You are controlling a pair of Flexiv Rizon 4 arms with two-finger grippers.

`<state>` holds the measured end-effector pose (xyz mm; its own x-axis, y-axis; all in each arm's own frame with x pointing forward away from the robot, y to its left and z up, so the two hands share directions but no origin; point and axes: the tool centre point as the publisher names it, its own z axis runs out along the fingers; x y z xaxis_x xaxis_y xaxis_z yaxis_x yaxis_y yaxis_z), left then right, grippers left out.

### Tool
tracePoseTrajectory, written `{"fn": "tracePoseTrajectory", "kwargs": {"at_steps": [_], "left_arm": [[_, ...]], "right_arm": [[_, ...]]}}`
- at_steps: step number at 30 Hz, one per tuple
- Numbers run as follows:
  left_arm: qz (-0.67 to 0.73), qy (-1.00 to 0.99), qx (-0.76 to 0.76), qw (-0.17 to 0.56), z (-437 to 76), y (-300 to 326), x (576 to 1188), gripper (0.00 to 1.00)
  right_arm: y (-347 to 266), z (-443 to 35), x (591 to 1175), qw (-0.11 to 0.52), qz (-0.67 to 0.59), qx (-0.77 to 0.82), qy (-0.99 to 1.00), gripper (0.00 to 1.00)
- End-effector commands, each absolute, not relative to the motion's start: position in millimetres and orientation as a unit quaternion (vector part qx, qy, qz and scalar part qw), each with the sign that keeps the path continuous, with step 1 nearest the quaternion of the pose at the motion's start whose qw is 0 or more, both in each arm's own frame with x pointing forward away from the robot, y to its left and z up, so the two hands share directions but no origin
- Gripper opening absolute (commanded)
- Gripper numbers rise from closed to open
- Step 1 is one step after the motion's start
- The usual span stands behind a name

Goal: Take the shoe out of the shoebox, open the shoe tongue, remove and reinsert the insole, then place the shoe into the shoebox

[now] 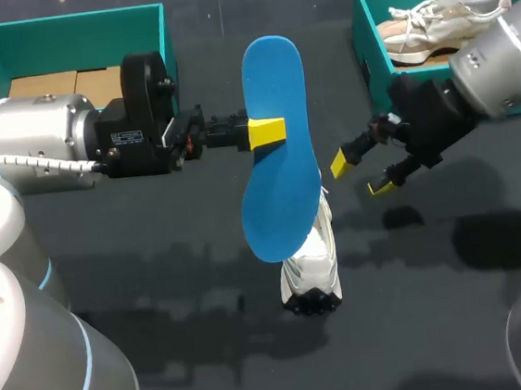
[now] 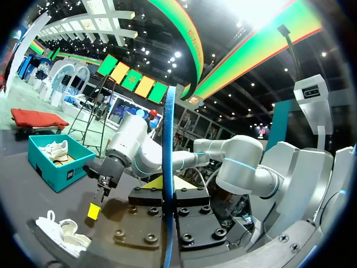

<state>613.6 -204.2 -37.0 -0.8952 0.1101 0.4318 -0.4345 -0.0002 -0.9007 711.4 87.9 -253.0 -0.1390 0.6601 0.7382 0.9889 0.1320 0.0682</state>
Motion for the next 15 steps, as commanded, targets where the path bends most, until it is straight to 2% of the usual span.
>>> {"fn": "tracePoseTrajectory", "kwargs": {"at_steps": [1, 8, 12, 15], "left_arm": [[0.698, -0.679, 0.120, 0.194, -38, -206, 613, 0.00], [0.698, -0.679, 0.120, 0.194, -38, -206, 613, 0.00], [0.716, -0.679, 0.065, 0.148, -39, -208, 616, 0.00], [0.721, -0.687, 0.010, 0.087, -40, -209, 623, 0.00]], "right_arm": [[67, -245, 711, 0.315, -0.316, -0.576, -0.685, 1.00], [67, -245, 711, 0.315, -0.316, -0.576, -0.685, 1.00], [65, -235, 716, 0.349, -0.334, -0.570, -0.665, 1.00], [63, -224, 719, 0.362, -0.351, -0.561, -0.657, 1.00]]}}
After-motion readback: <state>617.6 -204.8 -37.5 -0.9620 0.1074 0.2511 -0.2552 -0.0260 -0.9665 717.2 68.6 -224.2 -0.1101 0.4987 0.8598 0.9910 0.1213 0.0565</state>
